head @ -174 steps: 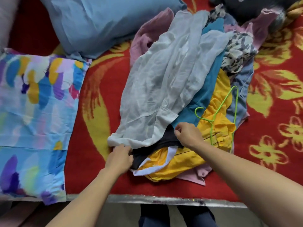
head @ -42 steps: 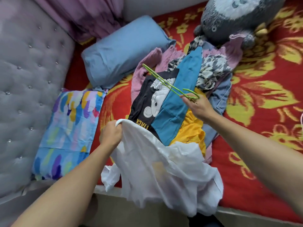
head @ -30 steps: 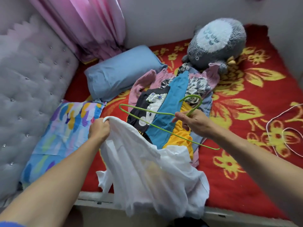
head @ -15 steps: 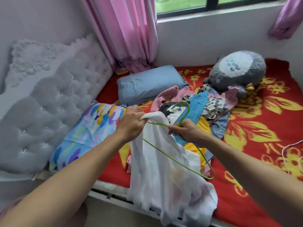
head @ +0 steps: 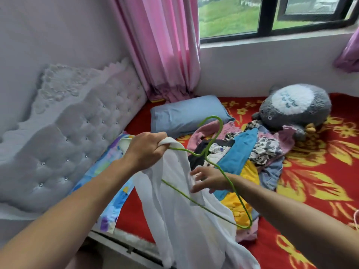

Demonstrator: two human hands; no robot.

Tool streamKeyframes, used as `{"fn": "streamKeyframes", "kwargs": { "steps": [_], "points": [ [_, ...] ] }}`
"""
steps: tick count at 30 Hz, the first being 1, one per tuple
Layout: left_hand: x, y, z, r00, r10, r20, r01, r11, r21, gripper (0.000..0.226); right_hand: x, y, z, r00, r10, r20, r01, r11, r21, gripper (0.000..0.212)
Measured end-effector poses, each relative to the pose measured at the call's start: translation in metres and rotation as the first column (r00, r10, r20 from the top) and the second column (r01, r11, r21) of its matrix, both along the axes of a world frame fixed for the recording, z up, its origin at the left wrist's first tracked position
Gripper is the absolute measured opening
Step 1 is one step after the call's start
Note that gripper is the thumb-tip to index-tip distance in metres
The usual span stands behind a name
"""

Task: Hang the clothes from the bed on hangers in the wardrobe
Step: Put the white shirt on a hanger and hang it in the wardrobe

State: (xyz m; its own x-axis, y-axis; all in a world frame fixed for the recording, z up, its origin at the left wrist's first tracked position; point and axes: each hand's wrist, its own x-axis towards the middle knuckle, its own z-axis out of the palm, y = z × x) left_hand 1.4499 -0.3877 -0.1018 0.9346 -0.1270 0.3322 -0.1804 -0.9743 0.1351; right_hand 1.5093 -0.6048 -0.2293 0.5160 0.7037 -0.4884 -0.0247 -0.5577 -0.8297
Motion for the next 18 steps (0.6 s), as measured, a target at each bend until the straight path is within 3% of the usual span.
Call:
{"fn": "streamKeyframes", "kwargs": {
  "steps": [1, 3, 6, 8, 13, 18],
  "points": [
    [0.0, 0.0, 0.006, 1.0, -0.01, 0.027, 0.009, 1.0, 0.025, 0.04, -0.004, 0.012, -0.003, 0.995, 0.001, 0.098, 0.002, 1.0, -0.024, 0.081],
    [-0.002, 0.0, 0.016, 0.998, -0.026, 0.061, 0.022, 0.998, 0.065, 0.041, -0.01, 0.035, -0.008, 0.95, -0.071, 0.303, 0.072, 0.997, 0.007, 0.078],
    [-0.007, 0.003, 0.022, 0.998, -0.03, 0.05, 0.027, 0.998, 0.057, 0.04, -0.013, 0.064, -0.007, 0.817, -0.217, 0.534, 0.238, 0.971, 0.03, 0.049],
    [-0.011, 0.011, 0.023, 0.999, -0.009, 0.039, 0.007, 0.999, 0.048, 0.037, -0.005, 0.074, -0.001, 0.737, -0.217, 0.639, 0.328, 0.943, -0.058, 0.029],
    [-0.025, 0.057, 0.023, 0.985, 0.173, 0.029, -0.173, 0.985, 0.013, 0.052, 0.039, 0.041, -0.007, 0.734, -0.119, 0.669, 0.378, 0.89, -0.255, 0.014],
    [-0.043, 0.093, 0.016, 0.946, 0.323, 0.012, -0.323, 0.946, 0.022, 0.075, 0.068, -0.025, 0.025, 0.645, -0.222, 0.732, 0.532, 0.818, -0.221, 0.018]
  ]
}}
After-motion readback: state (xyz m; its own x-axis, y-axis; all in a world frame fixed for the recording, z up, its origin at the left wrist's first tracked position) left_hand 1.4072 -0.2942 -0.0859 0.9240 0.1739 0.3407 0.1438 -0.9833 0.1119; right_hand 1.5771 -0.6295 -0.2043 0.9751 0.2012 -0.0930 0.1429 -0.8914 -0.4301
